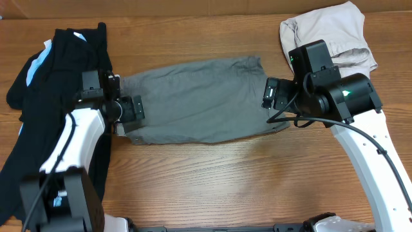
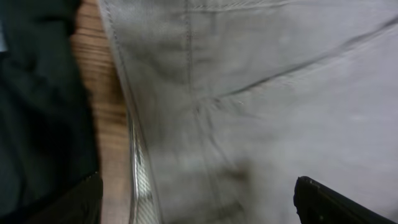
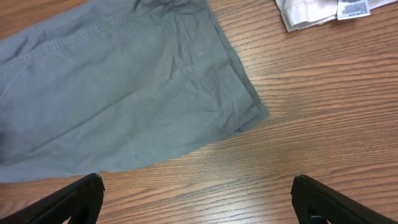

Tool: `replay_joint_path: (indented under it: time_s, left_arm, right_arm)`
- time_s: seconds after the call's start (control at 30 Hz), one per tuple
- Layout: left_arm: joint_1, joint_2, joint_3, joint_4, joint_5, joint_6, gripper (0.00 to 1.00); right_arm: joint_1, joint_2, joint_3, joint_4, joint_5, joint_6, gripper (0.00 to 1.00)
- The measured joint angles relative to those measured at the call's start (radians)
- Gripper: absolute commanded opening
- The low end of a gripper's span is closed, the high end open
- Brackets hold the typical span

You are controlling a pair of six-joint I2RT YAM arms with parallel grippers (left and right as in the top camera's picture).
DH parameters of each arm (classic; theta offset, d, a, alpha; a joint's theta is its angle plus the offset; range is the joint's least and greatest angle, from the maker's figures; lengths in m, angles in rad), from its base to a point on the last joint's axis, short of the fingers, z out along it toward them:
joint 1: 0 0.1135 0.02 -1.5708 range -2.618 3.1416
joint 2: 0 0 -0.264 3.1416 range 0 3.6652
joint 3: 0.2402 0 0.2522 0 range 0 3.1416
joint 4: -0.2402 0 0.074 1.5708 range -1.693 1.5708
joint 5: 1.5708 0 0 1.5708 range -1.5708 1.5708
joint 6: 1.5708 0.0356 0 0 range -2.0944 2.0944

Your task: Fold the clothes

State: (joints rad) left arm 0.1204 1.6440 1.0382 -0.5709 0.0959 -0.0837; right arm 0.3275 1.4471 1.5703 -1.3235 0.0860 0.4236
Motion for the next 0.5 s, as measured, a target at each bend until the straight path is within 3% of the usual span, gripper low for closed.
replay_joint_path:
  time_s: [0.33, 0.4, 0.5]
  left_arm:
    - [0.011, 0.174, -0.002, 0.077, 0.02, 0.063, 0.97]
    - [0.011, 0.177, -0.002, 0.082, 0.019, 0.065, 0.91]
    - [0.011, 0.183, 0.0, 0.093, 0.015, 0.069, 0.73]
  right_arm:
    - [0.0, 0.05, -0.001, 0.006, 0.0, -0.002, 1.0]
    - [0.0, 0.052, -0.003, 0.011, 0.0, -0.002, 1.0]
    - [0.0, 0.052, -0.003, 0.017, 0.0, -0.002, 1.0]
